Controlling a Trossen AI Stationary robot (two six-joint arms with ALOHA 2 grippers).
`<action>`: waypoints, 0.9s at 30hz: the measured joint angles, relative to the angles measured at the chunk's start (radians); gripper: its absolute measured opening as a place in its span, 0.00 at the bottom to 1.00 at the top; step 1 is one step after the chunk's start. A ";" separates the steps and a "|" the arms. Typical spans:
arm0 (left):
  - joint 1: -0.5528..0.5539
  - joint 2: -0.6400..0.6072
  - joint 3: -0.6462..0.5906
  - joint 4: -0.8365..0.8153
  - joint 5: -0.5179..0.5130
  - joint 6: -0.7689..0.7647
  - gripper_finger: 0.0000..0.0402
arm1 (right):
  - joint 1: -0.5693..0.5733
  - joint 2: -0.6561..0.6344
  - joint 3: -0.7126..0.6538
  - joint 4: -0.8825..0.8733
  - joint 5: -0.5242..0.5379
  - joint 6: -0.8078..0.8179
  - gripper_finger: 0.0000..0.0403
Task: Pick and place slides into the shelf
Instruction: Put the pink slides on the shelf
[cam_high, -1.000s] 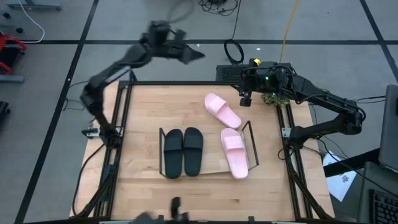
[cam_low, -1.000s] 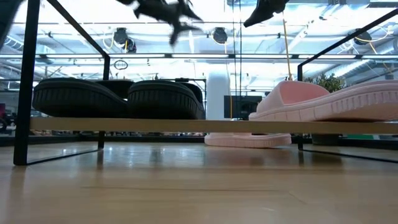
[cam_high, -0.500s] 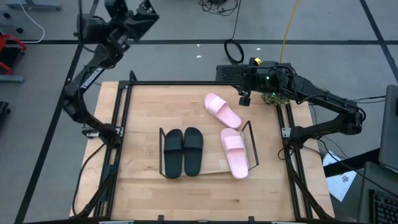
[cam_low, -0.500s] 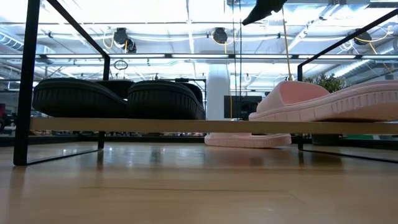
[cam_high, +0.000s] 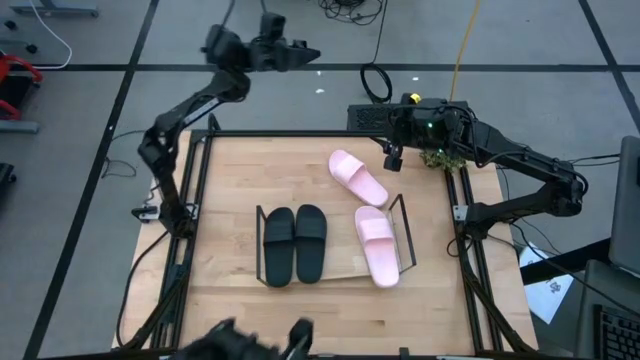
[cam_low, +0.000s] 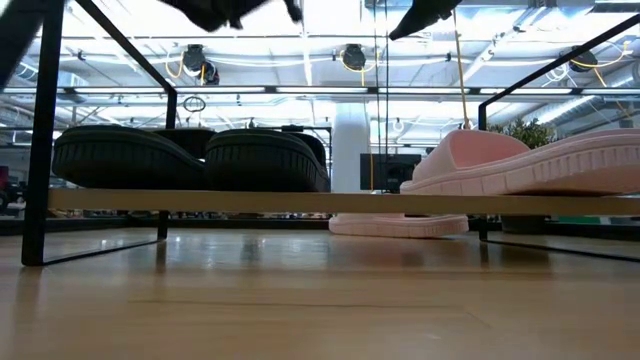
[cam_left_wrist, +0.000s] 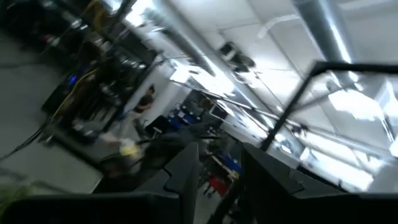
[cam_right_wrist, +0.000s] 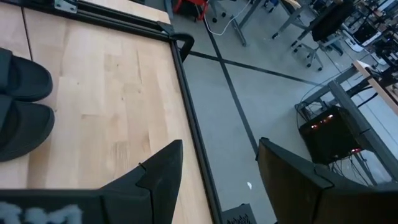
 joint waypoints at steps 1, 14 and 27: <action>0.010 0.026 0.000 0.000 0.000 -0.014 0.30 | 0.000 0.000 0.000 0.000 0.009 0.000 0.49; 0.006 0.372 0.000 -0.165 0.023 -0.152 0.30 | 0.000 0.000 0.000 -0.001 0.052 -0.002 0.49; -0.084 0.444 0.000 -0.604 0.152 0.045 0.30 | 0.000 0.000 0.000 -0.054 0.054 -0.004 0.49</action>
